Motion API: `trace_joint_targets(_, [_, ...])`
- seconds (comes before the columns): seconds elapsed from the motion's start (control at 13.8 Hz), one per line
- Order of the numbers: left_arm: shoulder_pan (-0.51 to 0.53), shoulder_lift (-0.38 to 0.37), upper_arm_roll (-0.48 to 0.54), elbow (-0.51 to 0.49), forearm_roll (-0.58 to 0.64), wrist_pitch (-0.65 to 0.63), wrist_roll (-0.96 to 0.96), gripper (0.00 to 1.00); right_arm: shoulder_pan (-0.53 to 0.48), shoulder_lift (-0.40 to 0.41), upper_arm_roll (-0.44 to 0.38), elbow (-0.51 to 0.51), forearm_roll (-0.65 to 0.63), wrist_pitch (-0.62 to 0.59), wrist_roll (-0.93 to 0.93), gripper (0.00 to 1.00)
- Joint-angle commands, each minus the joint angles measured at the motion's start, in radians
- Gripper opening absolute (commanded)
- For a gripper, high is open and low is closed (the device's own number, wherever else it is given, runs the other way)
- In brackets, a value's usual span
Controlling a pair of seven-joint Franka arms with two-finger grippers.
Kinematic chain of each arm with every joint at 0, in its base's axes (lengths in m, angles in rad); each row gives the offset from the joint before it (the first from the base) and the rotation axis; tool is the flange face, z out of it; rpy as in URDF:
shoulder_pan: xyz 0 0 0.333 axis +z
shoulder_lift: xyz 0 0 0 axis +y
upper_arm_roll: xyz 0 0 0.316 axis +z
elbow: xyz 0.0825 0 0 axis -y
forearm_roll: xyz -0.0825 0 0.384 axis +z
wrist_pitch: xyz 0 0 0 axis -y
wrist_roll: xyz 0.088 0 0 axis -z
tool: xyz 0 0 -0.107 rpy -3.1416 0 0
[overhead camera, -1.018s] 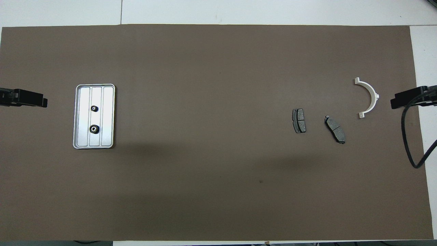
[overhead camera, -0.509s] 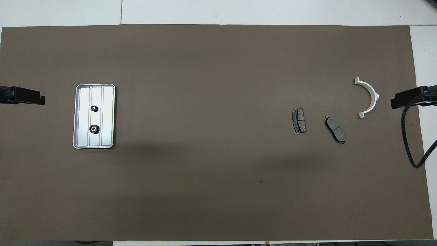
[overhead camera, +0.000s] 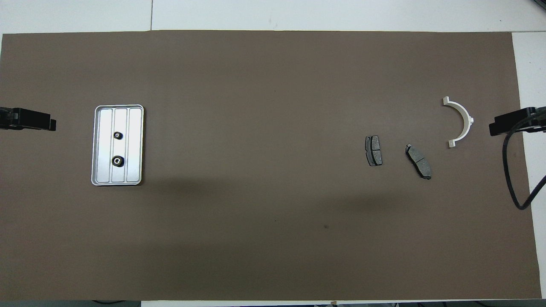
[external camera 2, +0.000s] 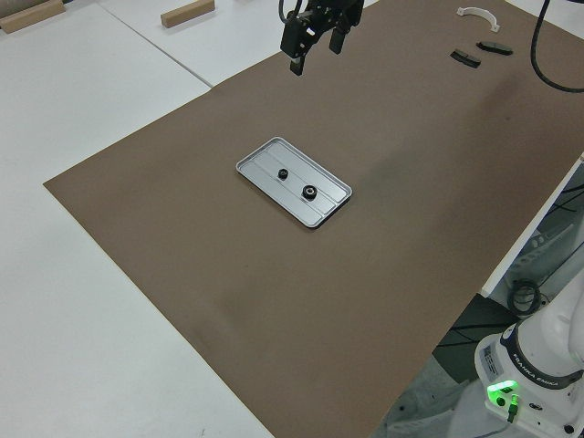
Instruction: Pick bearing gear from pile to tray
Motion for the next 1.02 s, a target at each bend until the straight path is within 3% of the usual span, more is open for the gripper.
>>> trace_joint_targets(0.0, [-0.009,0.005,-0.006,0.016,0.001,0.003,-0.012,1.0,-0.022,-0.014,0.018,-0.019,-0.012,0.013,-0.014,1.0])
trace_joint_targets(0.95, [-0.016,0.002,-0.026,0.014,-0.002,0.007,-0.041,1.0,-0.021,-0.012,0.018,-0.019,-0.012,0.013,-0.014,1.0])
